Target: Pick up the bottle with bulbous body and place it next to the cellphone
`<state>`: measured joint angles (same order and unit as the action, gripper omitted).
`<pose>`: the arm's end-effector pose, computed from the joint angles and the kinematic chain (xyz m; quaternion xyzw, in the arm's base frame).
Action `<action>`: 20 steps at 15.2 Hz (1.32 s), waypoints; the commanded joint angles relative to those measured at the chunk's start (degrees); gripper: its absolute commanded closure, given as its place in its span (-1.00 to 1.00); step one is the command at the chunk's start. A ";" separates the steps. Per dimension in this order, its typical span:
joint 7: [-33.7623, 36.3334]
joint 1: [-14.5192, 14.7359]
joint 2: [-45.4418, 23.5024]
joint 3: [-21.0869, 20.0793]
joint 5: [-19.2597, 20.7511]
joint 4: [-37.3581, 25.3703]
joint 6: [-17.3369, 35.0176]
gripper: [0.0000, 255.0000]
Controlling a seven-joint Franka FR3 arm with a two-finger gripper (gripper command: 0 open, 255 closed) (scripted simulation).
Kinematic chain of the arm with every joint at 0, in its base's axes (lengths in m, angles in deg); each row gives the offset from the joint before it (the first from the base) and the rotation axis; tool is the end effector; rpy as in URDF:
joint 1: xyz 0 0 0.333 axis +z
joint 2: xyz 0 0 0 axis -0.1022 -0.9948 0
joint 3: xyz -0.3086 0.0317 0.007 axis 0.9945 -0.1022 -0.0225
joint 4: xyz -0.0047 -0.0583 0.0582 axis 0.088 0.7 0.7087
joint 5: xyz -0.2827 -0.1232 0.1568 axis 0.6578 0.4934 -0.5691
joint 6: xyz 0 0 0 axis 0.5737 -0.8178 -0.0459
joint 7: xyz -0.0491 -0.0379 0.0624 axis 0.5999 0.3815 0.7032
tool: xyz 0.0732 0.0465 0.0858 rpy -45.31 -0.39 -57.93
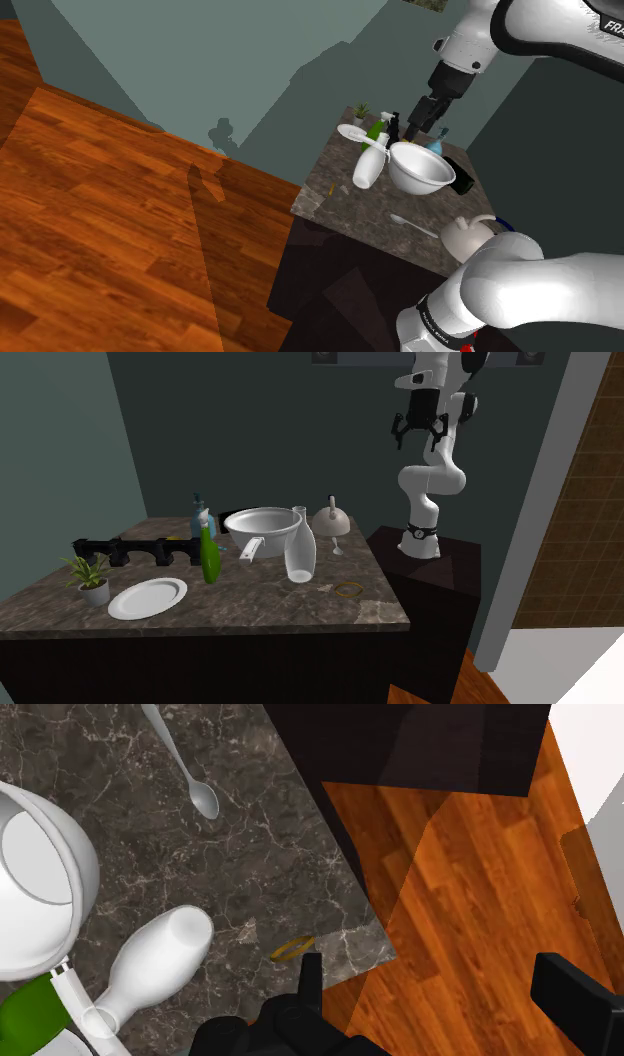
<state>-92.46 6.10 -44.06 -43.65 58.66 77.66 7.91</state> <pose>0.2610 -0.0138 0.6054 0.9985 0.0497 0.0204 0.0125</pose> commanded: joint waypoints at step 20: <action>-17.84 -3.64 -28.39 17.83 2.61 -7.49 21.93 -1.00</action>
<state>-109.05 2.57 -70.28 -26.81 61.72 71.45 28.89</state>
